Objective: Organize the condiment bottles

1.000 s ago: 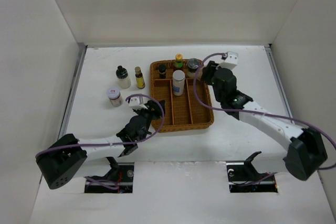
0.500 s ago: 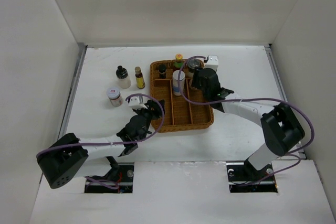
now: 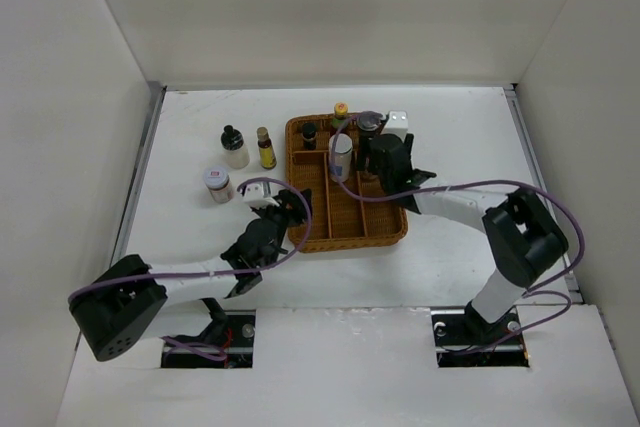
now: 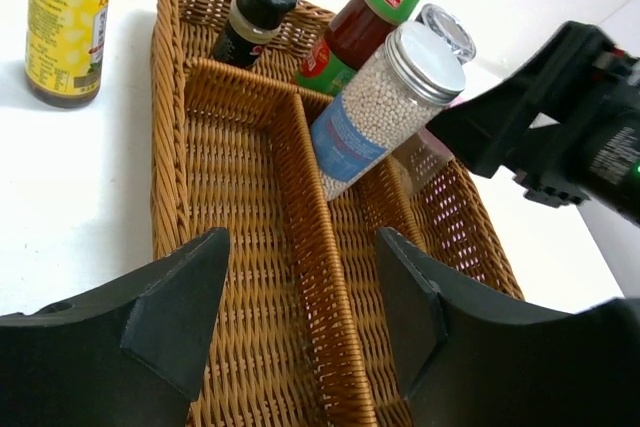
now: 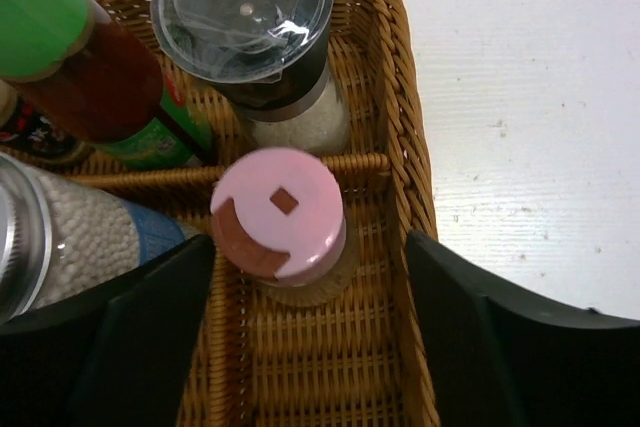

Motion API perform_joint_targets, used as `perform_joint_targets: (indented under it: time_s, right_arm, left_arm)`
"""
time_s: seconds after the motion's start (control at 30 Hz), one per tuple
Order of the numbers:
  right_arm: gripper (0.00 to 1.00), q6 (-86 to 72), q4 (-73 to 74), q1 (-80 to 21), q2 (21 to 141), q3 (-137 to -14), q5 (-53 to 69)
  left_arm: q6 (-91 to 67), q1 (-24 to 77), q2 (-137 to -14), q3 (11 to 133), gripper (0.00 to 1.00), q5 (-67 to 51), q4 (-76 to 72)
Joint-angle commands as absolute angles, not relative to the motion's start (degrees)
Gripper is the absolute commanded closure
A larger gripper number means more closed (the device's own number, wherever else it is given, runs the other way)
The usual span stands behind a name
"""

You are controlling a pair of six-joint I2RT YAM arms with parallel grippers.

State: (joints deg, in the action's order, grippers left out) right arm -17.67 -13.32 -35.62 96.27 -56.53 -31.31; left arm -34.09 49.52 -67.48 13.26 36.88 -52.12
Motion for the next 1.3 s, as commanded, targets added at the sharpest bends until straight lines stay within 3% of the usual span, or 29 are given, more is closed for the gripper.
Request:
perform_joint_targets:
  time_s: [0.0,0.23,0.33,0.37,0.4,0.5,0.57,0.87,1.27]
  right_arm:
    - [0.11,-17.93,-14.94,-36.17,88.7,-56.08,-33.13]
    - [0.09,-19.94,-13.18,-36.6,72.0,-48.0,-33.31]
    - [0.18,-22.76,-14.15,-36.6,64.97,-42.03,-32.52]
    - [0.24,-23.55,-14.59,-36.69,63.21,-40.27,-31.74]
    - [0.39,-23.99,-15.11,-37.13,61.8,-38.77,-29.38]
    - [0.68,-24.87,-15.38,-37.66,60.82,-36.83,-24.62]
    - [0.75,-26.97,-16.86,-39.06,60.73,-35.6,-24.0]
    - [0.61,-27.86,-26.28,-42.32,62.23,-29.8,-23.38]
    - [0.56,-27.6,-27.25,-42.58,63.72,-29.62,-22.85]
  left_arm:
    - [-33.23,48.82,-64.43,15.73,0.42,37.09,-53.79]
    - [-32.25,44.17,-54.16,24.33,0.41,38.32,-31.42]
    - [-32.08,40.49,-50.63,30.21,0.36,39.63,-18.24]
    - [-32.08,39.34,-50.1,32.06,0.35,40.94,-14.02]
    - [-32.25,38.29,-49.75,33.56,0.33,42.61,-10.23]
    - [-31.64,35.74,-50.53,36.82,0.23,47.45,-2.83]
    - [-31.38,31.62,-53.07,39.27,0.18,47.2,0.77]
    - [-28.84,15.69,-76.87,53.32,0.18,30.25,0.7]
    - [-25.14,12.96,-94.83,67.15,0.19,30.76,0.53]
